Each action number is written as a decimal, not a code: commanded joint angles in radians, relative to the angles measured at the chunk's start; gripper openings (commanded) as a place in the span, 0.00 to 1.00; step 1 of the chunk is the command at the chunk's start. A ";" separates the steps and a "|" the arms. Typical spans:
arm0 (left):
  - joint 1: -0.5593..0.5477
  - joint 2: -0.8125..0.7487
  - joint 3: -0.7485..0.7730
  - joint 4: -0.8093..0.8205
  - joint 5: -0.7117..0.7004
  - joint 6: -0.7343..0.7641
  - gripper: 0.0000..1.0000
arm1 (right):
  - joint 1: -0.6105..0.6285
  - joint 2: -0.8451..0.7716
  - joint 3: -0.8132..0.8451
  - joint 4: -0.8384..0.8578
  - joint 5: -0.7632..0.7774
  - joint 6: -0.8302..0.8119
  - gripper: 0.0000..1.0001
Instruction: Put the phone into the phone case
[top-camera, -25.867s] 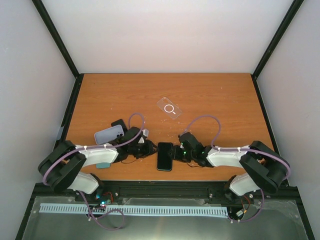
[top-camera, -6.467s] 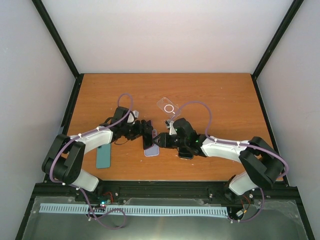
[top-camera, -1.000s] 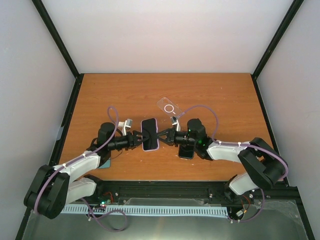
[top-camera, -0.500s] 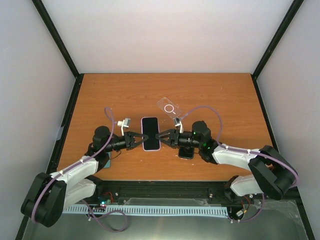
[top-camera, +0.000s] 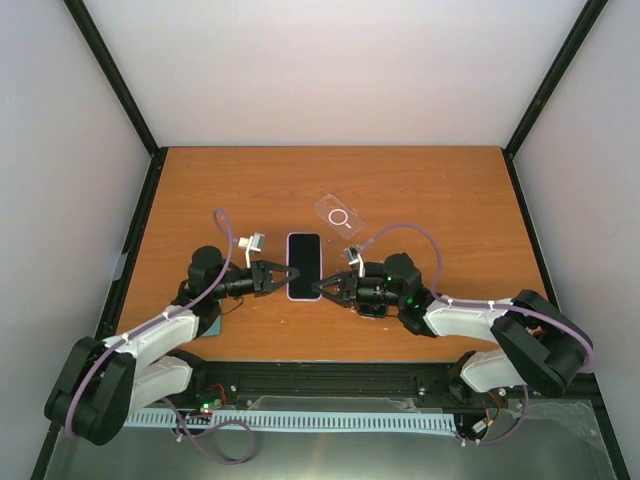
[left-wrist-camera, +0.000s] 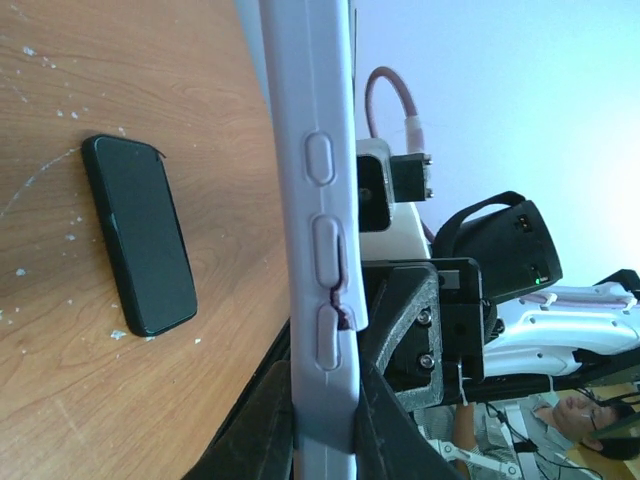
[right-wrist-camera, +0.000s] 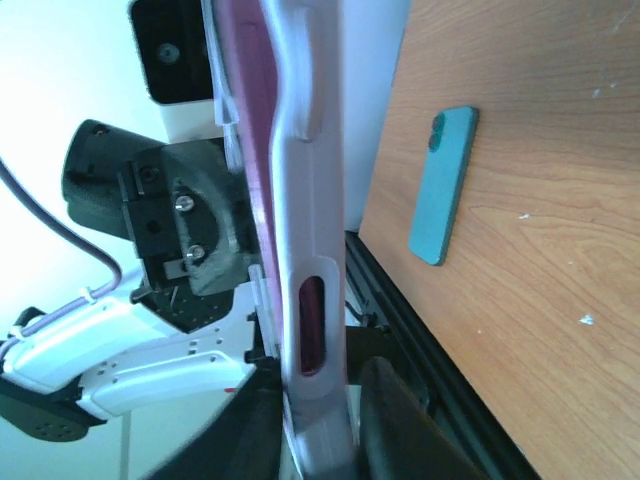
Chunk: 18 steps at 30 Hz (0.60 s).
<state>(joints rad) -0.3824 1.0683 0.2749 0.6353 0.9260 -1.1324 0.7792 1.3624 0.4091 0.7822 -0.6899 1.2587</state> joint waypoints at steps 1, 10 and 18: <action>-0.003 0.010 0.072 -0.108 -0.065 0.186 0.00 | 0.009 -0.005 -0.029 0.153 0.005 0.102 0.09; -0.003 0.097 0.126 -0.246 -0.050 0.317 0.00 | 0.009 -0.028 -0.040 0.156 0.026 0.143 0.05; -0.003 0.082 0.107 -0.218 0.140 0.318 0.00 | 0.008 -0.194 0.043 -0.317 0.166 -0.214 0.56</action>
<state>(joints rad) -0.3882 1.1519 0.3775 0.4065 0.9867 -0.9085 0.7815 1.2854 0.3668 0.6998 -0.6216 1.2476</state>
